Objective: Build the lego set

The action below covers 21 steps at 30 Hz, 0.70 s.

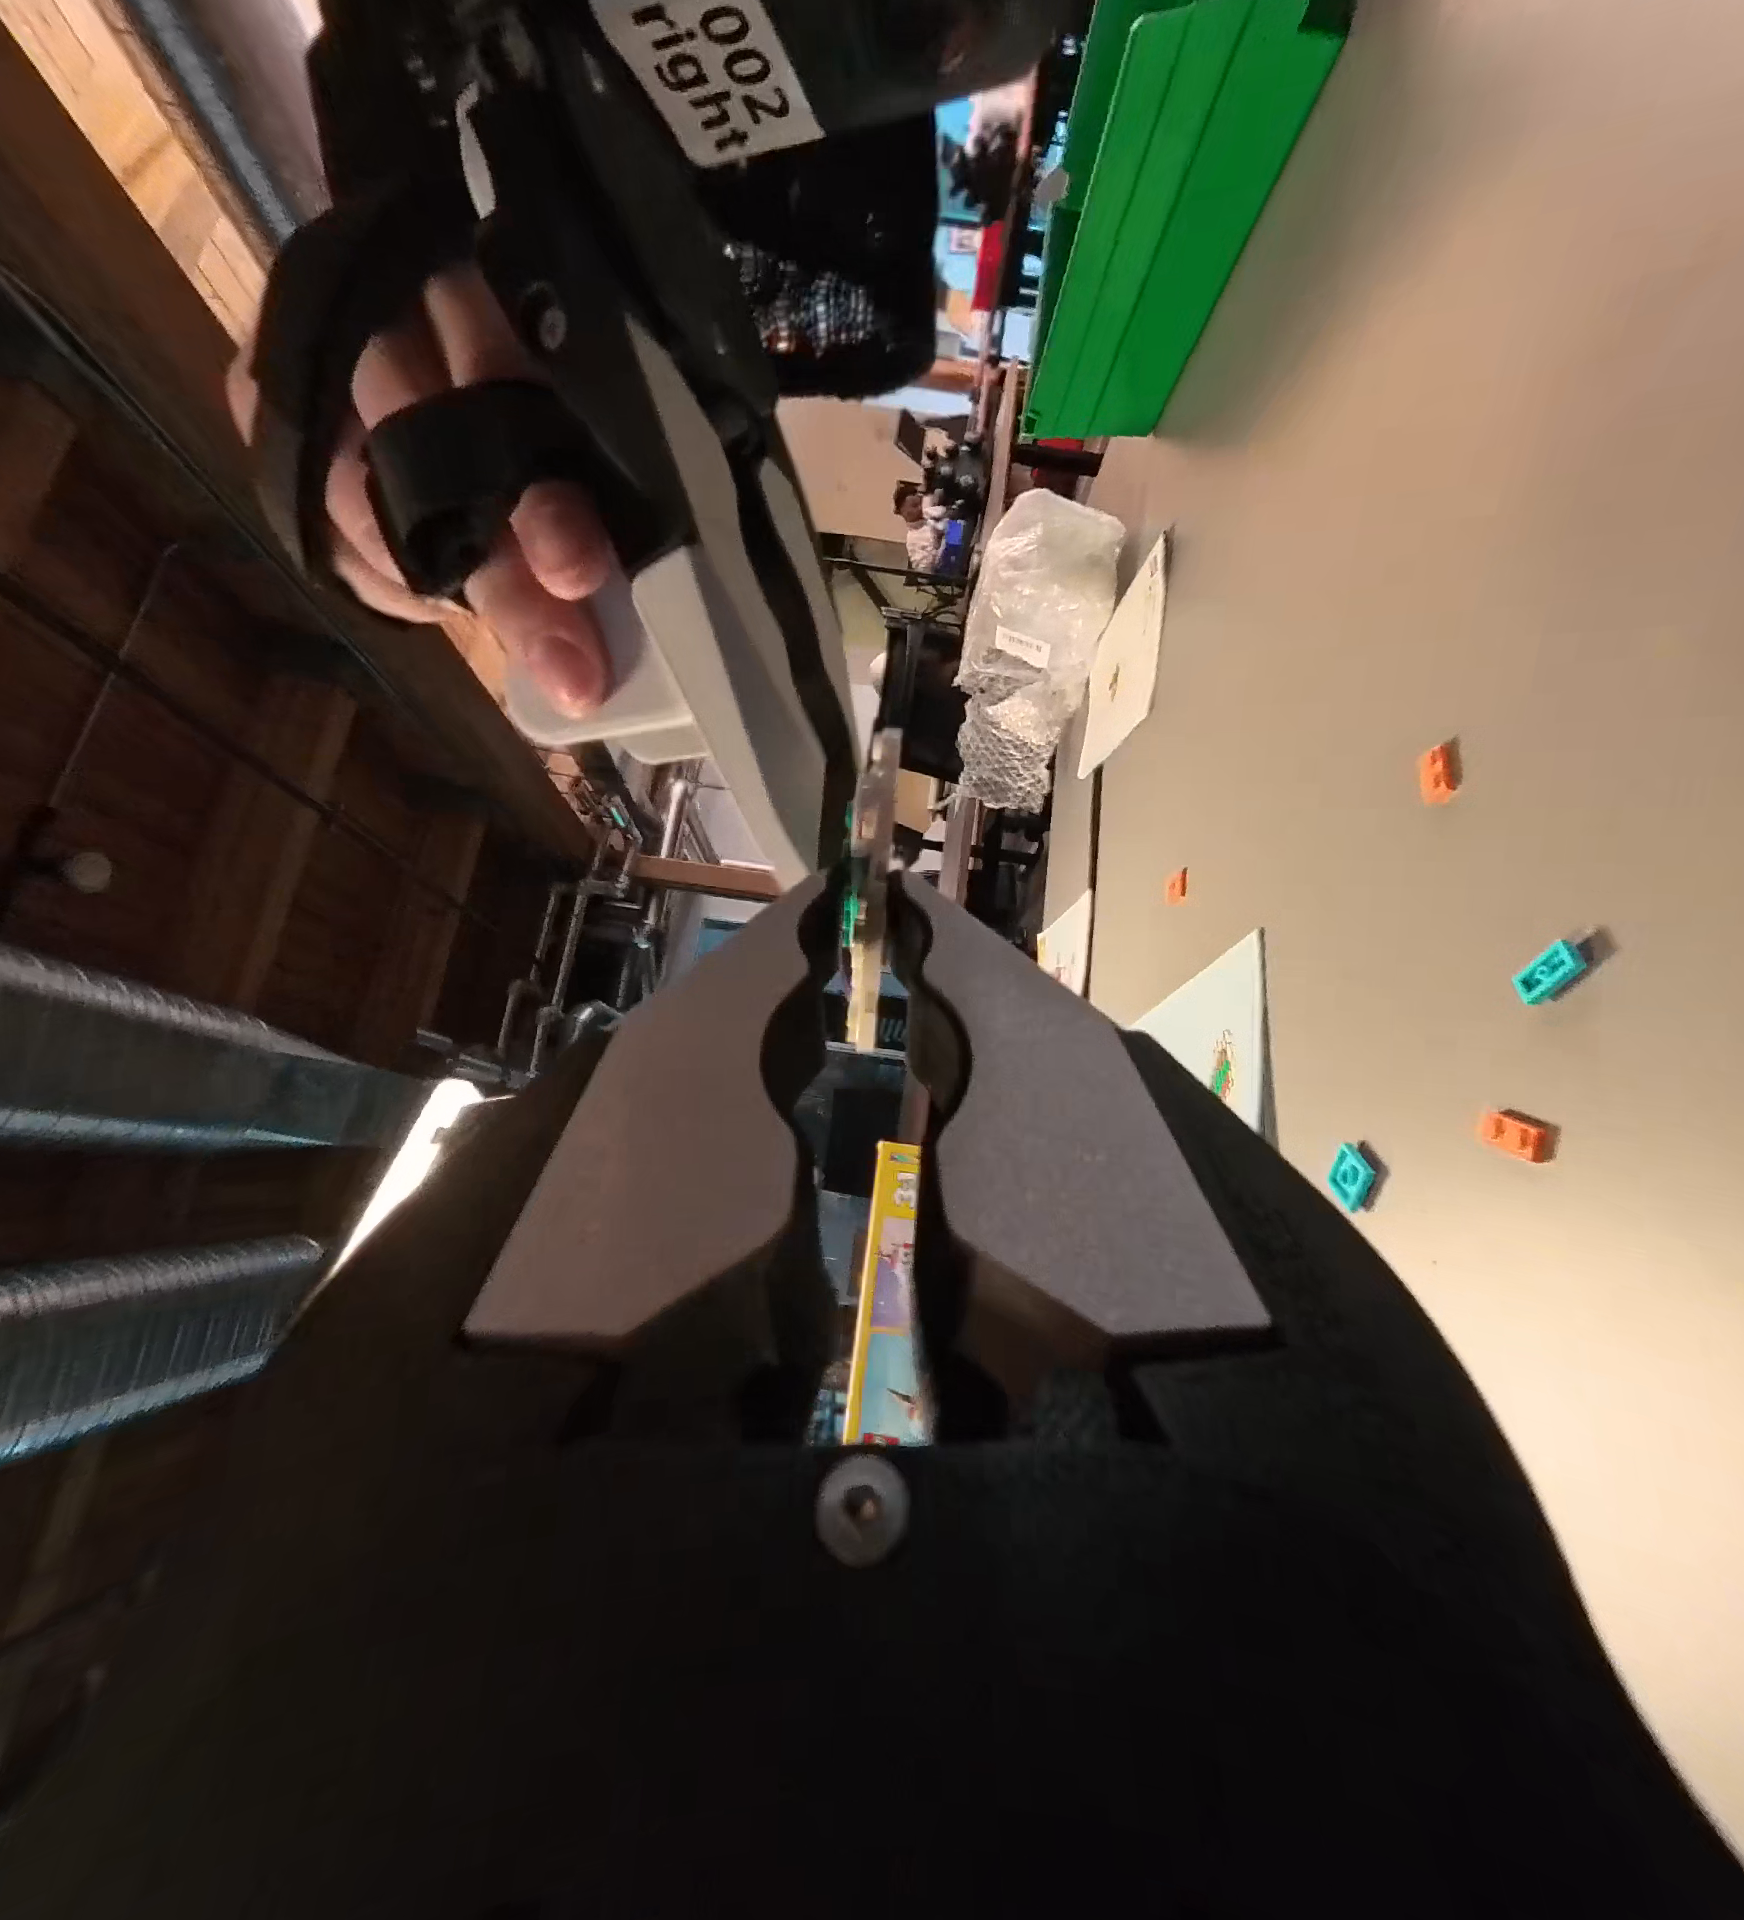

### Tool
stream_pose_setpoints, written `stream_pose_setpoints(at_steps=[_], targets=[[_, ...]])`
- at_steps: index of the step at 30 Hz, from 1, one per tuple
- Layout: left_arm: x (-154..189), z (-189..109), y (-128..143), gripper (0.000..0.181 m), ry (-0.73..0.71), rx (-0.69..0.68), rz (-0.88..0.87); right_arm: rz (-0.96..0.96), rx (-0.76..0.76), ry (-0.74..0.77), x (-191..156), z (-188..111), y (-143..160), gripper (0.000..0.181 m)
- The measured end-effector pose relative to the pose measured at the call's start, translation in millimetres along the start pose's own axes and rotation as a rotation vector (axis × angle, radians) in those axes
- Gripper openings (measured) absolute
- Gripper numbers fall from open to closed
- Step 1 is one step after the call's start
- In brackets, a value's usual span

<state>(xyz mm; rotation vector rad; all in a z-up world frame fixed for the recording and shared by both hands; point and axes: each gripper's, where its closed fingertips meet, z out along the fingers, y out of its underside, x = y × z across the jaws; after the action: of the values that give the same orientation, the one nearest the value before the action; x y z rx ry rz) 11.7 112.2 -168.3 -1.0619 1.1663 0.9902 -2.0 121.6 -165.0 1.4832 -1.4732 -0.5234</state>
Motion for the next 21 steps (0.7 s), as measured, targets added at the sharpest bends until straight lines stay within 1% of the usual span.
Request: stream_pose_setpoints(at_steps=[5,9,11,12,13,14,15,17,18,21], targets=[[1.4,0.0,-0.8,0.007,0.005,0.004,0.001,-0.019,0.033,-0.016,3.1,-2.9,-5.1,0.02],[1.2,0.4,0.5,0.007,-0.001,-0.001,-0.004,-0.006,0.039,-0.048,-1.5,-4.8,-4.1,0.029],[0.6,0.2,3.0,0.007,-0.007,-0.009,-0.009,0.063,0.016,-0.07,-5.4,-6.6,1.0,0.03],[0.0,0.3,4.8,0.007,-0.012,-0.018,-0.01,0.137,-0.005,-0.084,-7.7,-7.3,5.2,0.031],[-0.2,0.7,7.1,0.007,-0.017,-0.029,-0.01,0.264,-0.028,-0.09,-8.7,-7.8,10.0,0.03],[0.5,1.2,9.3,0.007,-0.018,-0.039,-0.007,0.452,-0.043,-0.106,-10.3,-8.2,14.0,0.025],[1.4,1.8,11.3,0.007,-0.016,-0.049,-0.002,0.68,-0.046,-0.141,-13.9,-8.0,15.9,0.018],[3.4,4.3,17.7,0.007,-0.016,-0.086,0.011,1.15,-0.032,-0.213,-21.0,-6.1,18.6,0.012],[4.7,5.6,21.0,0.007,-0.014,-0.107,0.022,1.388,-0.017,-0.252,-23.4,-4.6,19.3,0.013],[1.6,10.2,32.4,0.007,-0.047,-0.19,0.05,2.128,0.067,-0.287,-19.0,2.1,25.3,0.006]])
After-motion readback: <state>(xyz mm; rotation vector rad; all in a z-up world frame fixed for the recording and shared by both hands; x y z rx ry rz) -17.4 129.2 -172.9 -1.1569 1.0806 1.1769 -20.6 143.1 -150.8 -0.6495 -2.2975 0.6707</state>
